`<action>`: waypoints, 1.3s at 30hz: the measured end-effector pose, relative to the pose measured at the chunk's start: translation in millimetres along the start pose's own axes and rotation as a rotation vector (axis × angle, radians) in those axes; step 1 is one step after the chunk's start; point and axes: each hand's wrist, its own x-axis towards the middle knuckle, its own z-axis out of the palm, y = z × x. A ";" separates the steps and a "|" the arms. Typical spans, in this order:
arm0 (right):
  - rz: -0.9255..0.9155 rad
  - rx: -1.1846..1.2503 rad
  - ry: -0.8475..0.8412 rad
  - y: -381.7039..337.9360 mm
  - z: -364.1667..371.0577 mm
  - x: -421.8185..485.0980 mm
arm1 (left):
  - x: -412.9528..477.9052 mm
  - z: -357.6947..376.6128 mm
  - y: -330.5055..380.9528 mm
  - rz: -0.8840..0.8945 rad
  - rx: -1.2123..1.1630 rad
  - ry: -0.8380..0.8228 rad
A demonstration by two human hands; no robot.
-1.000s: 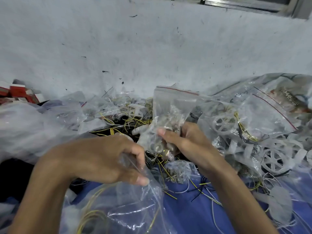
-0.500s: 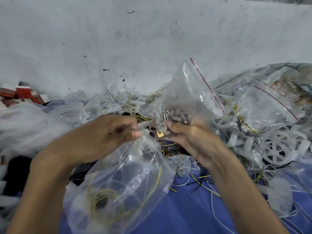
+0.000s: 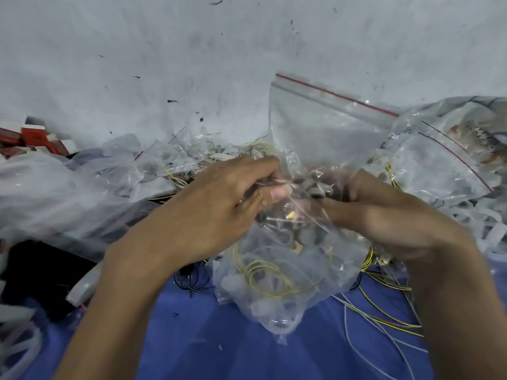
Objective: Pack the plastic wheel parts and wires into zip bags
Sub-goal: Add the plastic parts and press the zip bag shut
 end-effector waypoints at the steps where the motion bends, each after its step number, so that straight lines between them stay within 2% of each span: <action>1: -0.015 0.006 -0.040 -1.3 -0.3 -1.8 | 0.1 0.6 0.5 0.000 -0.003 0.003; 8: 0.075 -0.057 -0.201 -2.0 -1.8 -7.0 | -0.8 -1.0 0.6 0.010 -0.043 0.031; 11: 0.167 -0.305 -0.171 16.8 -8.4 0.3 | -1.0 -3.7 -0.5 0.016 -0.061 0.045; 14: 0.190 -0.560 -0.273 32.5 -11.3 -19.7 | -0.2 -4.5 0.3 0.036 -0.088 0.044; 15: 0.132 -0.631 -0.264 28.7 -11.2 -19.0 | 0.0 -4.7 0.8 0.043 -0.090 0.050; 17: 0.053 -0.435 -0.106 12.9 -8.8 -2.0 | -0.2 -6.2 0.2 0.057 -0.090 0.072; 19: -0.003 -0.220 -0.081 0.0 -9.4 -4.7 | -0.8 -9.1 -1.6 0.060 -0.101 0.098; 21: 0.002 -0.136 -0.085 -2.2 -9.7 -6.5 | -2.1 -11.0 -3.4 0.051 -0.128 0.118; 24: 0.112 -0.424 -0.155 2.9 -6.3 -2.3 | -2.9 -11.2 -3.3 0.060 -0.111 0.101; 25: 0.108 -0.471 -0.132 3.8 -5.4 0.0 | -2.9 -11.6 -3.4 0.067 -0.112 0.089; 28: 0.057 -0.465 0.051 5.9 -3.7 5.3 | -3.4 -14.1 -8.4 0.058 -0.163 0.092; 31: 0.093 -0.513 0.031 1.9 -7.8 -0.5 | -7.1 -19.2 -9.7 0.033 -0.232 0.098; 34: -0.066 -0.431 0.067 -6.9 -15.1 -10.2 | -8.5 -26.1 -12.8 0.055 -0.207 0.153; 39: -0.139 -0.678 0.186 -7.6 -22.2 -12.4 | -8.2 -24.5 -30.7 -0.050 -0.192 0.166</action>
